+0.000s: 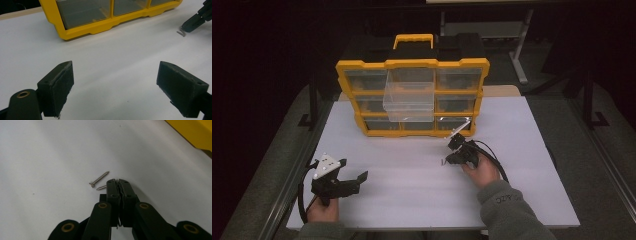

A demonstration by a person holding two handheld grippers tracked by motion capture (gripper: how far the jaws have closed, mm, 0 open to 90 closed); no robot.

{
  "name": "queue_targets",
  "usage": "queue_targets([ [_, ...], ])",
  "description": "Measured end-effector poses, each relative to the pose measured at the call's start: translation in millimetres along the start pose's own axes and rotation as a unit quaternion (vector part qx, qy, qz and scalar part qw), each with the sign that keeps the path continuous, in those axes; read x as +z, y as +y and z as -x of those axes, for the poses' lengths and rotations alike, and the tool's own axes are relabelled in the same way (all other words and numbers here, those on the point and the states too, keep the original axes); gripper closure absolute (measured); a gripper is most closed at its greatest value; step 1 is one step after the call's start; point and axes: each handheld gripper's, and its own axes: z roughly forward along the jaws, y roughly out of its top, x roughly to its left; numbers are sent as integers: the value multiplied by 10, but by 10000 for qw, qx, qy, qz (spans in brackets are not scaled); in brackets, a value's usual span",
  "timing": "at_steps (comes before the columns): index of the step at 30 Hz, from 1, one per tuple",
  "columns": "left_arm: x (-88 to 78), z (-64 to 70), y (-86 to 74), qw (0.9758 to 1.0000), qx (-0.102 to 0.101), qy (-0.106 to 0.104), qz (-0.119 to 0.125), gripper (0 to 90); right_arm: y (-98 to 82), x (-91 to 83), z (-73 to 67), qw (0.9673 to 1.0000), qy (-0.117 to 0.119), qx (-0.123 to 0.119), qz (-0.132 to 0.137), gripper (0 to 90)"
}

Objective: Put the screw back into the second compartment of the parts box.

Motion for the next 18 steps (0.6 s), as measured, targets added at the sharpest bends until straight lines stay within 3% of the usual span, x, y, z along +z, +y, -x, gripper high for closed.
queue_targets([
  [9, 3, -1, -2, 10000, -5, -1, -15, 139, -72, -134, 103, 9995, 264, 54, 172, 869],
  [18, 0, 5, -1, 10000, 32, -2, -34, 139, -158, -493, 213, 9979, 431, 18, 488, 867],
])
